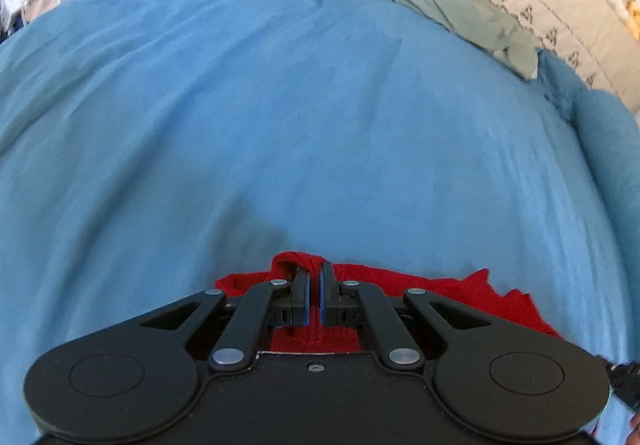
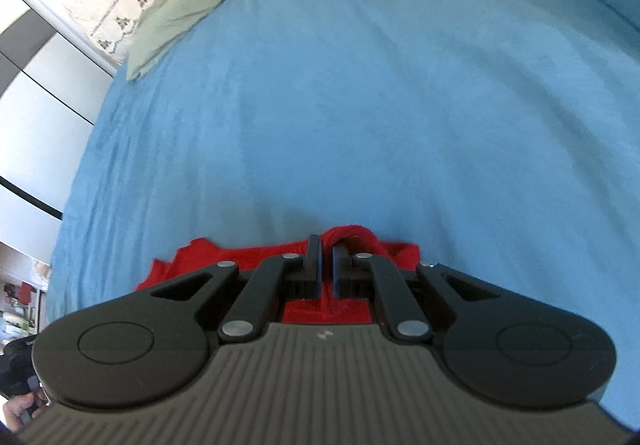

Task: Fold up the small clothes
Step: 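Fold the hem up toward the collar with both tools and release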

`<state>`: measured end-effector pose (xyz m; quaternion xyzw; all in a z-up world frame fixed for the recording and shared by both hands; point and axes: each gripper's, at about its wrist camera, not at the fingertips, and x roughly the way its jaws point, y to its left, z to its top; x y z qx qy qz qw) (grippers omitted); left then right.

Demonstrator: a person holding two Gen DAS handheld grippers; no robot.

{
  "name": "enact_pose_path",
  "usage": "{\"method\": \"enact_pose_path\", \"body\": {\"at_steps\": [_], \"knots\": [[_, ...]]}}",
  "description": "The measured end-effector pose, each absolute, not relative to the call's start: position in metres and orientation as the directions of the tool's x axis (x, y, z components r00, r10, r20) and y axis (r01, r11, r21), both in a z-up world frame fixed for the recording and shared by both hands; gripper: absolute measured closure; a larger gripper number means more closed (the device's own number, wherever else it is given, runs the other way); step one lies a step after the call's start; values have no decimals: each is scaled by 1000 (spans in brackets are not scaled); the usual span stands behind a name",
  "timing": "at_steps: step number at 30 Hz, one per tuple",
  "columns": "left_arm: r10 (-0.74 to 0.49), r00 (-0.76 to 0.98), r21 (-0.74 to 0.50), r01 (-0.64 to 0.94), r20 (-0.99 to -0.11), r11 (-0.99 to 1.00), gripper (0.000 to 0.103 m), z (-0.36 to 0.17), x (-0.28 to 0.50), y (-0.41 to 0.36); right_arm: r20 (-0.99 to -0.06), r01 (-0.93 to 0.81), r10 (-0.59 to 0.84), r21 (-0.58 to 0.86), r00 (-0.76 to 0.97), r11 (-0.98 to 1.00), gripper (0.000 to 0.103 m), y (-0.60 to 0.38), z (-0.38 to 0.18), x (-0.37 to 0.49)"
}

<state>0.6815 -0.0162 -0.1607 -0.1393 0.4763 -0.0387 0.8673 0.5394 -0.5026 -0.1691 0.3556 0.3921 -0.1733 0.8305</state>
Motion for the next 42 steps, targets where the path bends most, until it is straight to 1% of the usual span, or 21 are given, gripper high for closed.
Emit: {"method": "enact_pose_path", "body": {"at_steps": [2, 3, 4, 5, 6, 7, 9, 10, 11, 13, 15, 18, 22, 24, 26, 27, 29, 32, 36, 39, 42], "knots": [[-185, 547, -255, -53, -816, 966, 89, -157, 678, -21, -780, 555, -2, 444, 626, 703, 82, -501, -174, 547], [-171, 555, -241, -55, -814, 969, 64, -152, 676, -22, -782, 544, 3, 436, 623, 717, 79, -500, -176, 551], [-156, 567, -229, -60, -809, 971, 31, -146, 673, -22, -779, 525, 9, 432, 627, 734, 73, -501, -176, 553], [-132, 588, -211, -68, -798, 975, 21, -139, 668, -22, -775, 511, 13, 430, 632, 744, 65, -502, -176, 555], [-107, 610, -190, -73, -785, 979, 12, -133, 662, -24, -772, 493, 28, 433, 635, 754, 44, -501, -174, 555], [-88, 632, -167, -66, -770, 984, 11, -124, 651, -25, -766, 471, 37, 432, 642, 769, 22, -500, -170, 555], [-75, 644, -119, -26, -761, 993, 10, -112, 629, -31, -742, 449, -24, 379, 670, 809, 6, -493, -152, 546], [-69, 646, -89, 2, -760, 996, 7, -108, 614, -36, -722, 426, -48, 351, 690, 834, 4, -488, -143, 541], [-71, 644, -65, 33, -761, 997, 6, -108, 601, -41, -700, 388, -51, 333, 713, 859, 4, -481, -134, 534], [-86, 631, -17, 115, -771, 993, 3, -113, 572, -52, -670, 288, -3, 314, 742, 905, 2, -461, -121, 517], [-90, 603, 18, 171, -793, 985, 3, -128, 551, -61, -668, 209, 30, 275, 744, 938, 0, -438, -119, 500], [-107, 564, 28, 226, -819, 974, 3, -158, 533, -67, -688, 140, 49, 217, 724, 966, 0, -407, -134, 479], [-77, 546, 79, 256, -834, 963, 3, -201, 522, -64, -739, 187, 10, 184, 673, 965, 0, -394, -173, 464], [-107, 551, 57, 271, -828, 961, 0, -213, 520, -57, -752, 231, -22, 173, 658, 958, 0, -395, -192, 457], [-151, 560, 11, 275, -814, 961, 0, -219, 520, -48, -724, 227, -36, 169, 689, 959, 0, -393, -205, 447], [-168, 557, -8, 278, -813, 961, 0, -220, 521, -44, -717, 217, -51, 142, 695, 966, 0, -390, -208, 447], [-181, 554, -15, 291, -813, 957, 0, -221, 523, -43, -708, 203, -81, 90, 702, 975, 0, -383, -211, 444], [-168, 531, 0, 301, -831, 954, 0, -215, 528, -47, -700, 226, -104, 84, 706, 971, 0, -378, -214, 443], [-99, 496, 66, 304, -862, 950, 0, -203, 533, -59, -730, 275, -128, 86, 671, 958, 0, -378, -191, 449], [-24, 550, 168, 297, -835, 940, 0, -185, 522, -69, -678, 314, -171, 94, 715, 945, 0, -375, -153, 437], [-37, 561, 156, 291, -827, 944, 0, -165, 508, -77, -665, 360, -213, 91, 716, 928, 0, -370, -121, 410]]}}
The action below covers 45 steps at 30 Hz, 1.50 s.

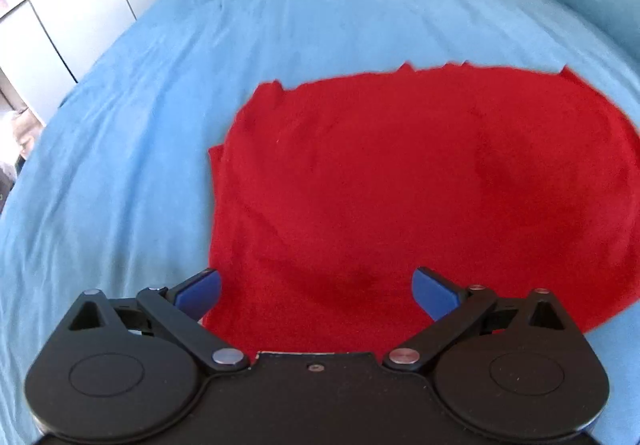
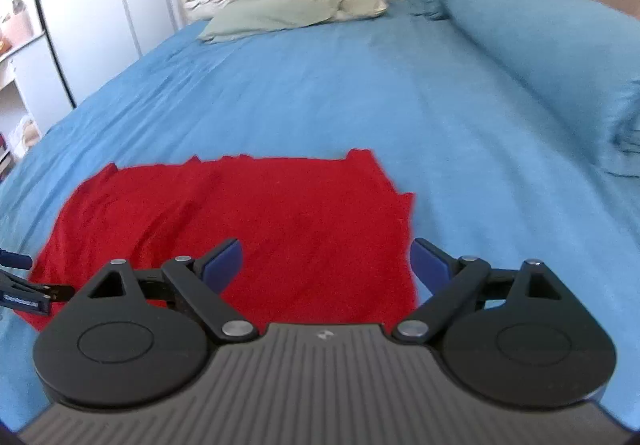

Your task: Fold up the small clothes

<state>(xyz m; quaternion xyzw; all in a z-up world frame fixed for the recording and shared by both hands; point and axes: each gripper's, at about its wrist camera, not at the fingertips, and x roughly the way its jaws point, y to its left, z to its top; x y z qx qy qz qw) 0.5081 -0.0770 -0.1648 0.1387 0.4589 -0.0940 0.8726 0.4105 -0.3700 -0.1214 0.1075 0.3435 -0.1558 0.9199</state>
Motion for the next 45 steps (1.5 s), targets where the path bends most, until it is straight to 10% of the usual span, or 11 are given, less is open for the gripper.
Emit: {"method": "enact_pose_path", "body": {"at_steps": [10, 20, 29, 45], "knots": [[-114, 553, 54, 278, -825, 959, 0, -161, 492, -120, -794, 563, -209, 192, 570, 804, 0, -348, -155, 332], [-88, 521, 13, 187, -849, 982, 0, -180, 529, -143, -709, 673, -224, 449, 669, 588, 20, -388, -206, 330], [-40, 413, 26, 154, -910, 988, 0, -208, 548, -148, -750, 729, -239, 431, 617, 531, 72, -406, -204, 346], [-46, 394, -13, 85, -918, 996, 0, -134, 572, -21, -615, 395, -126, 325, 779, 859, 78, -300, -47, 482]]}}
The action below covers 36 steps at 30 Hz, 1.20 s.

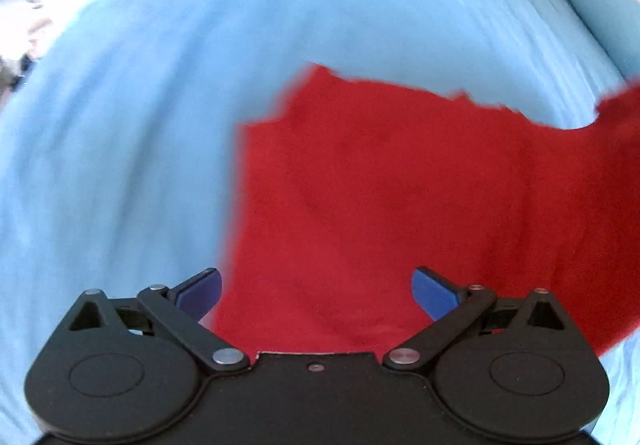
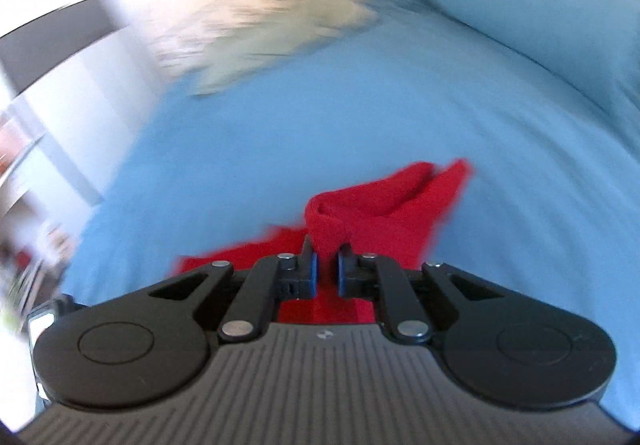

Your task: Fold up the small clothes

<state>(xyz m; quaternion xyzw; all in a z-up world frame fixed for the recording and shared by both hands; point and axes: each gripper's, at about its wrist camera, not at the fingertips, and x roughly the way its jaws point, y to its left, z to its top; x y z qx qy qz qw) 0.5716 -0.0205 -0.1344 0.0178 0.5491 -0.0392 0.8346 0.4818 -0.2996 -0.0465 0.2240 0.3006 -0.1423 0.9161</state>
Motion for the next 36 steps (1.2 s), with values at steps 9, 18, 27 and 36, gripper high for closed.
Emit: {"method": "enact_pose_path", "body": {"at_steps": [9, 18, 27, 36], "knots": [[153, 372, 154, -29, -915, 988, 0, -149, 534, 124, -646, -259, 300, 160, 702, 952, 79, -101, -96, 524], [99, 370, 58, -122, -924, 991, 0, -165, 503, 164, -739, -224, 256, 146, 624, 964, 77, -67, -179, 534], [-120, 410, -162, -70, -904, 984, 0, -134, 507, 145, -683, -234, 210, 59, 699, 970, 20, -98, -134, 485], [-294, 362, -318, -7, -884, 948, 2, -156, 525, 96, -715, -181, -6, -185, 699, 966, 22, -151, -154, 417]]}}
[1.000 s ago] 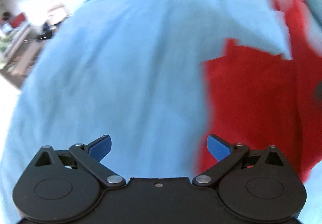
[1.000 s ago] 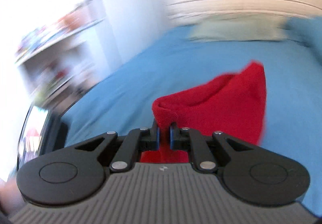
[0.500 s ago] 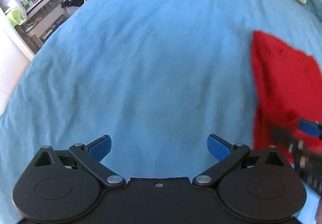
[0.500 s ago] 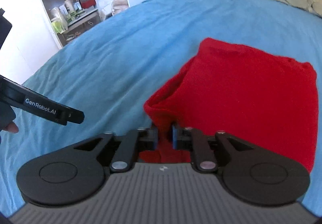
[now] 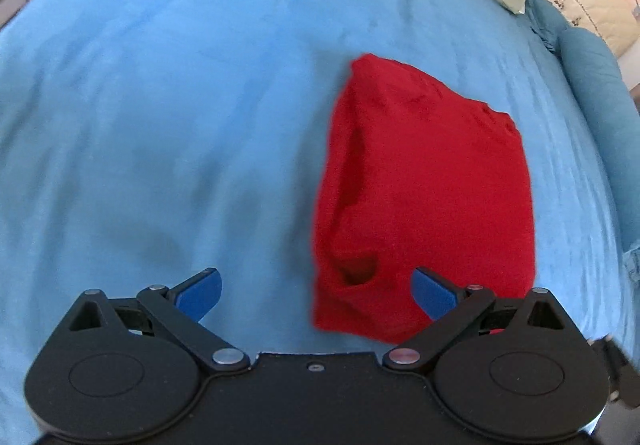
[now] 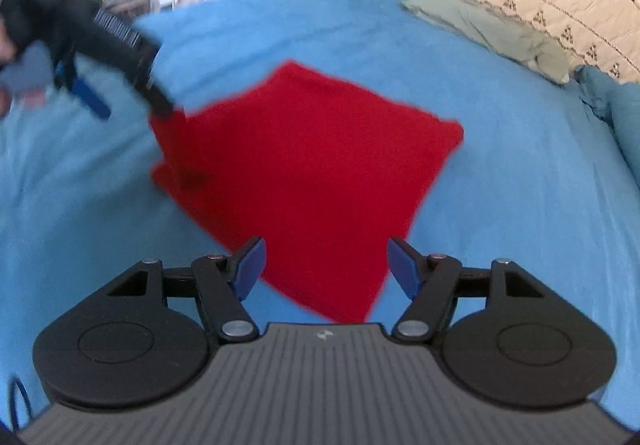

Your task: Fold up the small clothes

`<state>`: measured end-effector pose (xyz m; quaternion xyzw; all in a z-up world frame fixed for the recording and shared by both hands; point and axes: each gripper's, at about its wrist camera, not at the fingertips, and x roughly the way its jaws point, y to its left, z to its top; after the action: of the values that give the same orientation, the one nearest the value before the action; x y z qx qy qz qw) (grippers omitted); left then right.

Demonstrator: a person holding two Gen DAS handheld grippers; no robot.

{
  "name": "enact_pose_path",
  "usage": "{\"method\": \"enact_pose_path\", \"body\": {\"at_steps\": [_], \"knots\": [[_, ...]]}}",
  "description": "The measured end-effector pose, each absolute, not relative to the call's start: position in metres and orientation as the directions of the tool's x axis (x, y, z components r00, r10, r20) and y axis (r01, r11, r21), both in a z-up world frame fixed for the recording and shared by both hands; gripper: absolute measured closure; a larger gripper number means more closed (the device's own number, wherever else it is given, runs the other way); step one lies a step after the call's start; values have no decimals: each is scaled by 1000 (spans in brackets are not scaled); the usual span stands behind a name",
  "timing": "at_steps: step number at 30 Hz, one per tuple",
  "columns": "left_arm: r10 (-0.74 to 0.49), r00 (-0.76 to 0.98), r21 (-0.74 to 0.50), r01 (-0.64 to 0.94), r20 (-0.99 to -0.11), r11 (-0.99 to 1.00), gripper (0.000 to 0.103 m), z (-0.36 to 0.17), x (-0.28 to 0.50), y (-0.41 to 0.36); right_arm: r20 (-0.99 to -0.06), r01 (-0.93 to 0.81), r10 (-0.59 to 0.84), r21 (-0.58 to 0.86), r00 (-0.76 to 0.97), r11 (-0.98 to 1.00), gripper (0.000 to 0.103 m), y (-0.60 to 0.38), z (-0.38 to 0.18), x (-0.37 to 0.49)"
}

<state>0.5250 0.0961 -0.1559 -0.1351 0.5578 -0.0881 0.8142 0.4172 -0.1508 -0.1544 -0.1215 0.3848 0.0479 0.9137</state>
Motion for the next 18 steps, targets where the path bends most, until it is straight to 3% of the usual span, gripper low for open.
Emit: {"method": "enact_pose_path", "body": {"at_steps": [2, 5, 8, 9, 10, 11, 13, 18], "knots": [[-312, 355, -339, -13, -881, 941, 3, -159, 525, 88, -726, -183, -17, -195, 687, 964, 23, -153, -166, 414], [-315, 343, -342, -19, -885, 940, 13, -163, 530, 83, -731, -173, -42, -218, 681, 961, 27, -155, -179, 416], [-325, 324, -353, -31, -889, 935, 39, -167, 535, 78, -732, -172, -73, -254, 677, 952, 36, -158, -189, 422], [-332, 317, -360, -35, -889, 932, 57, -169, 533, 77, -735, -168, -73, -249, 674, 954, 42, -161, -191, 424], [-335, 312, -364, -38, -889, 931, 75, -169, 533, 75, -738, -174, -63, -240, 672, 955, 54, -162, -191, 425], [-334, 312, -364, -42, -889, 931, 80, -168, 533, 74, -741, -187, -53, -238, 669, 953, 59, -163, -192, 426], [-337, 323, -368, -39, -884, 929, 85, -164, 533, 71, -741, -213, -39, -242, 671, 947, 75, -164, -189, 425], [-382, 355, -410, -6, -853, 912, 88, -155, 525, 76, -709, -174, 6, -165, 706, 971, 81, -180, -167, 420]]}}
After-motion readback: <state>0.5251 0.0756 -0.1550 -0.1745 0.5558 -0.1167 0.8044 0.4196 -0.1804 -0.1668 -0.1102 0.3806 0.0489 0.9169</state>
